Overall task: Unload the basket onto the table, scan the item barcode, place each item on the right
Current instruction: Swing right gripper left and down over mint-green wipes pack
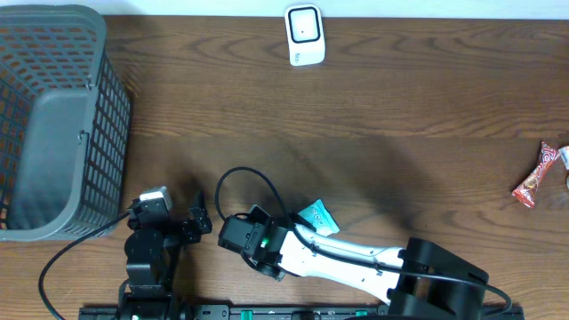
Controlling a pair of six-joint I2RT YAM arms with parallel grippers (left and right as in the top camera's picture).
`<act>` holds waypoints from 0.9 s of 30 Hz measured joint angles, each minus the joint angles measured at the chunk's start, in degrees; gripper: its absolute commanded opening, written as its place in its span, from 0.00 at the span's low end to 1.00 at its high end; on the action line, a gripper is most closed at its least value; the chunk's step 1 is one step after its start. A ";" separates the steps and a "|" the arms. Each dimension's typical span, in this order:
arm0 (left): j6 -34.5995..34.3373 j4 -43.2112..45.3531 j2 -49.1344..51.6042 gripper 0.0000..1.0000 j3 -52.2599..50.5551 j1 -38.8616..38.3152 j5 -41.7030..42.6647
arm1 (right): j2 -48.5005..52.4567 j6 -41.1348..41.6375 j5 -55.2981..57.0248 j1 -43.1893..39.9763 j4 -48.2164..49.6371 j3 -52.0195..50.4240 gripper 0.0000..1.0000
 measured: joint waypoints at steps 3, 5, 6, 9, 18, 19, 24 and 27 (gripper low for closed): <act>0.02 0.00 0.00 0.98 0.00 0.00 0.00 | 0.00 0.24 1.27 0.00 0.68 -1.64 0.84; 0.02 0.00 0.00 0.98 0.00 0.00 0.00 | 0.00 0.35 1.77 0.00 1.68 -3.08 0.77; 0.02 0.00 0.00 0.98 0.00 0.00 0.00 | 0.00 0.52 1.97 0.00 2.05 -3.63 0.71; 0.02 0.00 0.00 0.98 0.00 0.00 0.00 | 0.00 1.05 2.99 0.00 2.89 -4.74 0.57; 0.00 0.00 0.00 0.98 0.00 0.00 0.00 | -0.52 4.15 5.60 -0.15 3.87 -4.24 0.02; 0.02 0.00 0.00 0.98 0.00 0.00 0.00 | -0.52 4.81 5.01 -0.33 2.43 -3.32 0.01; 0.02 0.00 0.00 0.98 0.00 0.00 0.00 | -0.52 5.88 -0.28 -3.65 -6.32 5.79 0.01; 0.02 0.00 0.00 0.98 0.00 0.00 0.00 | -1.42 4.11 -7.74 -8.20 -8.31 11.63 0.01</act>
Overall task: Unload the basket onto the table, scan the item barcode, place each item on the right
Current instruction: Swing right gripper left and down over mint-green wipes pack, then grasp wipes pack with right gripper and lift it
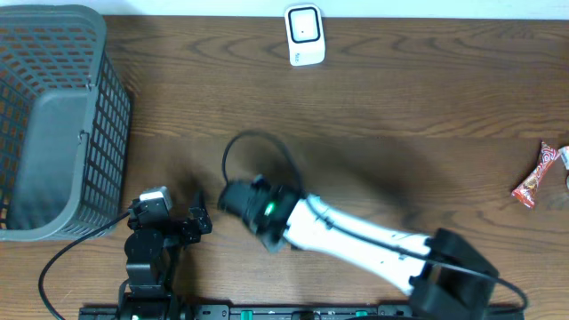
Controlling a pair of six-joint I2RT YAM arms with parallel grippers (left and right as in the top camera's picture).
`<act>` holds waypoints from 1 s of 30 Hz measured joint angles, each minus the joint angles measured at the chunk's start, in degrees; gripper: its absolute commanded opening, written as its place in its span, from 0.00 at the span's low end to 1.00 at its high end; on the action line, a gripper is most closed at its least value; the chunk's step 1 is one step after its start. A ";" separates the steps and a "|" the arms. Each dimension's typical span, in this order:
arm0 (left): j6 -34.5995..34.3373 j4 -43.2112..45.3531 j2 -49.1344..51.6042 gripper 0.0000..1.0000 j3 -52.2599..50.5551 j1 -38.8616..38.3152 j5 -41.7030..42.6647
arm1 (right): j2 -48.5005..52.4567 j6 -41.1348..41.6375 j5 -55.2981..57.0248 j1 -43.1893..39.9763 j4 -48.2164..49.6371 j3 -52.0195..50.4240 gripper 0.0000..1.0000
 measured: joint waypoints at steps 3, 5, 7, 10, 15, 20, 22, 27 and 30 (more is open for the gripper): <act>0.00 0.00 0.00 0.98 0.00 0.00 0.00 | -1.73 -2.58 -9.18 -5.79 -0.02 2.05 0.01; 0.00 0.00 0.00 0.98 0.00 0.00 0.00 | -2.47 -4.52 -16.26 -10.25 -0.09 2.16 0.19; -0.02 0.00 0.00 0.98 0.00 0.00 0.00 | -2.51 -6.10 -21.46 -14.45 -1.18 2.14 0.39; 0.00 0.00 0.00 0.98 0.00 0.00 0.00 | -2.51 -7.30 -23.54 -17.38 -2.78 1.88 0.74; -0.02 0.00 0.00 0.98 0.00 0.00 0.00 | -2.51 -6.10 -19.47 -12.96 -3.08 1.73 0.99; -0.02 0.00 0.00 0.98 0.00 0.00 0.00 | -2.51 -2.86 -10.21 -5.01 -3.26 1.44 0.99; 0.00 0.00 0.00 0.98 0.00 0.00 0.00 | -2.49 -1.77 -6.58 -2.34 -2.91 0.85 0.99; -0.02 0.00 0.00 0.98 0.00 0.00 0.00 | -1.77 -1.33 1.84 2.16 1.64 -4.11 0.99; -0.02 0.00 0.00 0.98 0.00 0.00 0.00 | -1.60 -2.69 4.66 3.15 5.81 -8.68 0.99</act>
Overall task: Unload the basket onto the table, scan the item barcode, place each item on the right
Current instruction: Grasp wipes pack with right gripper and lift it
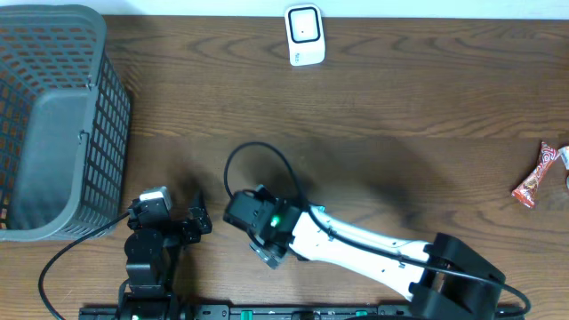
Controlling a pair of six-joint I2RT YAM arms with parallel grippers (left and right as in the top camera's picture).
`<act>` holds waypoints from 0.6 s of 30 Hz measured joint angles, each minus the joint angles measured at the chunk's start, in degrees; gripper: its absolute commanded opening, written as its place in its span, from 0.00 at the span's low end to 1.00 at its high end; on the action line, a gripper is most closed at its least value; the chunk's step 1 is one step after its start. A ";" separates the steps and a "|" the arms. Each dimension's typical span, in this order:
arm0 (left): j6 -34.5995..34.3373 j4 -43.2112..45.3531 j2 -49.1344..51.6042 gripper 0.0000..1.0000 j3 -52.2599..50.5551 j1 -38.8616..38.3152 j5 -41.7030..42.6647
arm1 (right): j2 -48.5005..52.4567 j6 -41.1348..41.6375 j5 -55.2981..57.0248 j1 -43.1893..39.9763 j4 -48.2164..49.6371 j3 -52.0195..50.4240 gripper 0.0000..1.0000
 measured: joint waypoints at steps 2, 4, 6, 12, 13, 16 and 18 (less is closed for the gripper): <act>0.02 0.00 0.00 0.98 0.00 0.00 0.00 | 0.02 -1.22 1.77 0.35 1.77 -3.67 0.99; 0.00 -0.02 0.00 0.98 0.00 0.00 0.00 | 0.20 -2.60 3.69 0.35 4.00 -6.99 0.99; 0.02 0.00 0.00 0.98 0.00 0.00 0.00 | 0.37 -4.35 5.44 0.35 6.58 -9.46 0.99; 0.00 0.00 0.00 0.98 0.00 0.00 0.00 | 0.26 -11.91 8.41 0.35 14.62 -11.39 0.96; 0.00 0.00 0.00 0.98 0.00 0.00 0.00 | 0.31 -12.83 8.83 0.35 15.39 -11.47 0.96; 0.00 0.00 0.00 0.98 0.00 0.00 0.00 | 0.70 -15.72 10.49 0.35 16.81 -11.47 0.85; 0.02 0.00 0.00 0.98 0.00 0.00 0.00 | 1.18 -17.27 11.47 0.35 17.03 -11.45 0.70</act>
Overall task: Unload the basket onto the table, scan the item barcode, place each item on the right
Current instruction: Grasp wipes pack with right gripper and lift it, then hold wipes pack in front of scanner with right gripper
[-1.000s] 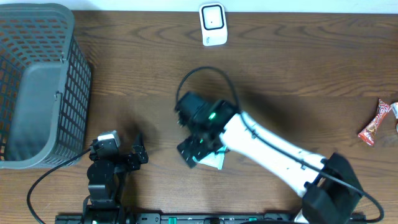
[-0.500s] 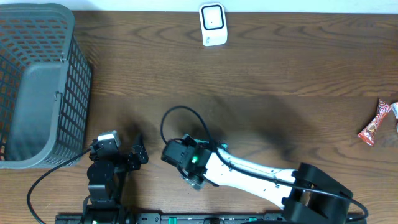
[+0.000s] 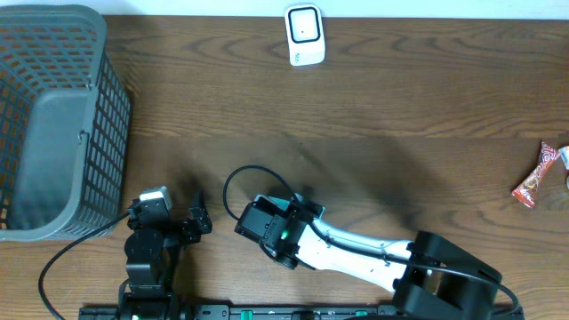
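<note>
A teal packet (image 3: 285, 205) shows only as a sliver at the upper edge of my right gripper's head (image 3: 298, 210), low in the middle of the table. The white right arm (image 3: 356, 249) reaches in from the bottom right and covers the rest of the packet. Its fingers are hidden under the wrist, so neither their state nor any hold on the packet can be told. The white barcode scanner (image 3: 304, 35) stands at the table's far edge, well away from the packet. My left gripper (image 3: 198, 219) rests near the bottom left, away from the packet, with its gap too small to judge.
A large grey mesh basket (image 3: 107, 133) fills the left side. A red candy wrapper (image 3: 535, 176) lies at the far right edge. A black cable (image 3: 238, 182) loops beside the right wrist. The table is dark brown wood (image 3: 400, 98).
The right wrist has moved slightly right and toward the front edge. A sliver of the teal packet now shows at its upper edge. The left arm has not moved.
At first the teal packet lay in plain view beside the right forearm, with the wrist to its left. Then the wrist was farther up the table and the packet was hidden. It stayed hidden at the last earlier moment. Now the wrist is back low and a teal edge shows.
</note>
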Controlling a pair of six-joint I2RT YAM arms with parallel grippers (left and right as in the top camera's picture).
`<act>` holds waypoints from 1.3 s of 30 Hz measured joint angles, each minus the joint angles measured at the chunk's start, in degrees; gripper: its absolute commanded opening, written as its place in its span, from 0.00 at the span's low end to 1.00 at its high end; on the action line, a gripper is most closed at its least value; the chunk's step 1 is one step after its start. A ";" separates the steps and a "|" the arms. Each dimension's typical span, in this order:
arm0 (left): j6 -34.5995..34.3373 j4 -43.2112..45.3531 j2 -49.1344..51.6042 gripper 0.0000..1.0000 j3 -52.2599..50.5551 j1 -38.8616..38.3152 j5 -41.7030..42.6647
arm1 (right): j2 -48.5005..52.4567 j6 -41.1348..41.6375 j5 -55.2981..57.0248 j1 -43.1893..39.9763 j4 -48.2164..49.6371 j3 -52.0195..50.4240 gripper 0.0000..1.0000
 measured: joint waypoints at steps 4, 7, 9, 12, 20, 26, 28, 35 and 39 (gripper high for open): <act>0.00 0.00 0.00 0.98 0.00 0.00 0.00 | 1.95 -2.14 1.88 0.04 0.07 0.42 0.22; 0.00 0.00 0.00 0.98 0.00 0.00 0.00 | 3.50 -2.75 4.66 0.11 0.17 0.76 0.11; 0.00 0.00 0.00 0.98 0.00 0.00 0.00 | 3.58 -2.38 5.57 0.20 -0.07 0.92 0.02; -0.02 0.00 0.00 0.98 0.00 0.00 0.02 | 3.61 -1.20 4.57 0.02 -2.97 2.45 0.01; 0.00 0.00 0.00 0.98 0.00 0.00 0.00 | 0.66 -1.29 -22.95 -9.88 -14.64 11.19 0.01; 0.00 0.00 0.00 0.98 0.00 0.00 0.00 | -3.87 -6.05 -49.48 -26.62 -18.67 13.33 0.01; 0.00 0.00 0.00 0.98 0.00 0.00 0.00 | -3.61 -8.22 -57.46 -32.13 -19.78 13.33 0.01; 0.00 0.00 0.00 0.98 0.00 0.00 0.00 | -1.25 -11.78 -78.23 -45.00 -19.65 13.33 0.01; 0.00 0.00 0.00 0.98 0.00 0.00 0.00 | -0.76 -12.66 -86.03 -48.06 -19.45 13.33 0.01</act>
